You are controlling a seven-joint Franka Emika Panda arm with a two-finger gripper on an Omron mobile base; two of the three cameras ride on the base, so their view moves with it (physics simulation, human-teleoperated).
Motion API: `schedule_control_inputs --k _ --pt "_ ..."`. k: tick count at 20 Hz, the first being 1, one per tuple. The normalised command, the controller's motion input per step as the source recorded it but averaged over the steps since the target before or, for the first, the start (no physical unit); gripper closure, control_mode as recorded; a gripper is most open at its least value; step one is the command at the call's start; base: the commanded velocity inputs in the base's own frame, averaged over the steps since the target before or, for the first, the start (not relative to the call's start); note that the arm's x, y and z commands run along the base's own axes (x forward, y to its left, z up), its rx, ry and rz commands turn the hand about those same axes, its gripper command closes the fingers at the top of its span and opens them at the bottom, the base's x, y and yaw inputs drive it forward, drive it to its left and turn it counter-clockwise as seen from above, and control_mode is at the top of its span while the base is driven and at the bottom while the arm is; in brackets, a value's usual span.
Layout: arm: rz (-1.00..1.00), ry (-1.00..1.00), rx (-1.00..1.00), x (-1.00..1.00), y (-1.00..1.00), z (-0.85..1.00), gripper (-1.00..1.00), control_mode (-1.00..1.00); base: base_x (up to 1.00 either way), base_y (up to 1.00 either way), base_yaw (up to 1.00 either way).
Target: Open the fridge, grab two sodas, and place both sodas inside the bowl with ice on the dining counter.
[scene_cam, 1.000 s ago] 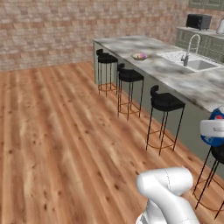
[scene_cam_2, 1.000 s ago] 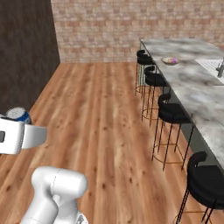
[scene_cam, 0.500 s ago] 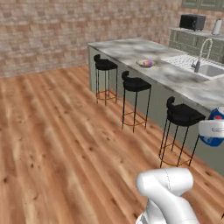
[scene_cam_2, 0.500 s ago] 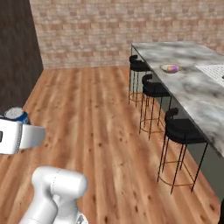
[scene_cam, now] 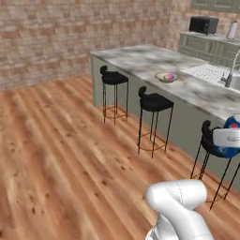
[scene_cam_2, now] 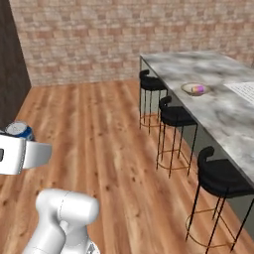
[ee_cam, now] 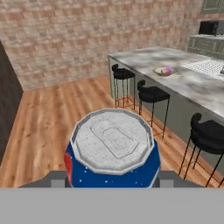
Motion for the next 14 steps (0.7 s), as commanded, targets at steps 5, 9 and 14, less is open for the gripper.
schedule_control_inputs --k 5,9,14 --pt "0.0 0.0 0.0 0.0 0.0 0.0 1.0 1.0 1.0 0.43 -0.17" --pt "0.0 0.0 0.0 0.0 0.0 0.0 1.0 1.0 1.0 0.25 -0.25" --pt "0.0 0.0 0.0 0.0 0.0 0.0 1.0 1.0 0.9 0.25 -0.34"
